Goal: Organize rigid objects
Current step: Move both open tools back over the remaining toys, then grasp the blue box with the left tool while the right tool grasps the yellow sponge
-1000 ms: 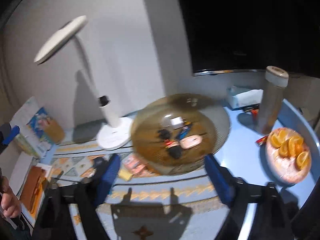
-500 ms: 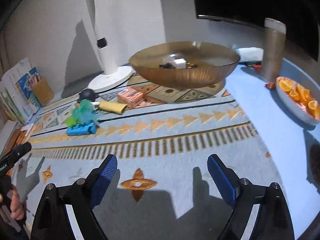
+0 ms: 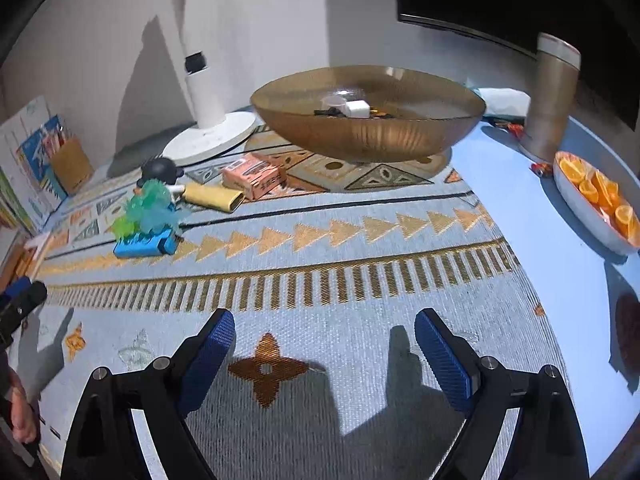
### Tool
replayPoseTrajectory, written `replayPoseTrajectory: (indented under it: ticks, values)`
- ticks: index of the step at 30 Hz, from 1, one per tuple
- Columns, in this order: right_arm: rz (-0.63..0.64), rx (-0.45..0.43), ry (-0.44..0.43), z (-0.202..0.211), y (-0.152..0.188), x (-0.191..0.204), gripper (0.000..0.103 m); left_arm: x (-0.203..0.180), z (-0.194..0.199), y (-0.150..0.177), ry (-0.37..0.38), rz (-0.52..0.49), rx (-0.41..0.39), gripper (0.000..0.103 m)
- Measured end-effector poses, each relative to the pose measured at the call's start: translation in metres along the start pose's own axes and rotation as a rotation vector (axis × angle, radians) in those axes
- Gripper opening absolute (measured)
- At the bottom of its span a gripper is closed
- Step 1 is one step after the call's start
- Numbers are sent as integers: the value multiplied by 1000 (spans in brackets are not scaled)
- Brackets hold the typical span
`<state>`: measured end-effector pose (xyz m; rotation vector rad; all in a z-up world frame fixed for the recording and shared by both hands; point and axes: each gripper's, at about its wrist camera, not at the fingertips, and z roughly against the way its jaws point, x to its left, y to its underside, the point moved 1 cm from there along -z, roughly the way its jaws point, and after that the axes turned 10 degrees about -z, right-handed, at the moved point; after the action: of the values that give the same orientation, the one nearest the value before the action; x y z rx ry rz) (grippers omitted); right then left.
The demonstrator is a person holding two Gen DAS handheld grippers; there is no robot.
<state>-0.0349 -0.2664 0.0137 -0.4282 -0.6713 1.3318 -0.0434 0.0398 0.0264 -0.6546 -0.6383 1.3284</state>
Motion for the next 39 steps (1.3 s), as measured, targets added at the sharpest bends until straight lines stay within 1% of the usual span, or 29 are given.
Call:
replayPoseTrajectory:
  ticks: [1,3,5,6,7,8,10,12,15,16,17,19,20,21,22,24,25,27,28,29,31,32,33,34,35,36,37,38,39]
  values:
    - [-2,3,-2,0,0,-1,91,-2,-3,-1,3,-3,25,102]
    - [-17,16,-17,-2,-2,-4,91,-6,-6,-7,25,1,46,102]
    - [-46,46,-25,-8,-4,-9,91,-17,-10,-16,69,20,62,102]
    - [-56,57,-26,-10,-4,-10,91,-28,-14,-24,106,23,70,102]
    - [-69,75,-31,-13,-4,-13,91,-40,-20,-31,120,14,87,102]
    - [-81,81,-37,-14,-5,-15,91,-50,-27,-35,117,2,107,102]
    - [-96,73,-43,-13,-5,-18,91,-78,-53,-45,98,-44,158,102]
    - [-97,74,-44,-12,-5,-18,91,-99,-77,-52,44,-77,187,102]
    - [-103,70,-51,-10,-4,-18,91,-115,-105,-63,-46,-97,225,100]
    - [-110,76,-61,-11,-5,-20,91,-115,-112,-67,-77,-93,234,102]
    - [-121,74,-68,-11,-5,-21,91,-113,-115,-69,-74,-81,242,102]
    - [-124,78,-76,-10,-5,-22,91,-100,-113,-65,-20,-47,255,101]
    - [-123,81,-75,-10,-5,-21,91,-95,-108,-62,-15,-66,251,102]
    - [-114,86,-79,-10,-5,-19,91,-88,-101,-56,-21,-77,252,102]
    - [-102,100,-94,-11,-6,-17,91,-75,-94,-48,-15,-65,258,102]
    - [-74,134,-127,-14,-12,-9,91,-45,-80,-36,-50,-38,267,102]
    - [-52,152,-142,-16,-18,-2,91,-23,-74,-30,-65,6,279,101]
    - [-3,175,-196,-21,-34,16,91,3,-65,-26,-72,61,286,99]
    - [21,178,-219,-24,-43,25,91,18,-58,-25,-62,101,277,99]
    - [50,185,-237,-30,-51,37,90,23,-56,-25,-49,116,269,99]
    - [105,184,-263,-43,-60,54,68,27,-52,-27,5,143,248,99]
    - [157,187,-271,-51,-61,64,53,24,-55,-29,23,146,248,99]
    - [195,191,-259,-59,-61,72,45,20,-57,-30,27,147,248,99]
    - [219,193,-248,-65,-61,76,43,11,-60,-33,38,131,240,94]
    - [240,187,-257,-69,-62,80,41,4,-63,-36,40,110,234,90]
    - [261,175,-282,-69,-63,83,40,-2,-67,-39,36,95,228,85]
    - [292,153,-296,-67,-64,88,40,-10,-73,-43,22,73,224,85]
    - [338,118,-263,-67,-66,95,40,-15,-78,-46,4,56,223,85]
    - [357,110,-243,-70,-67,98,40,-18,-81,-48,-16,43,224,85]
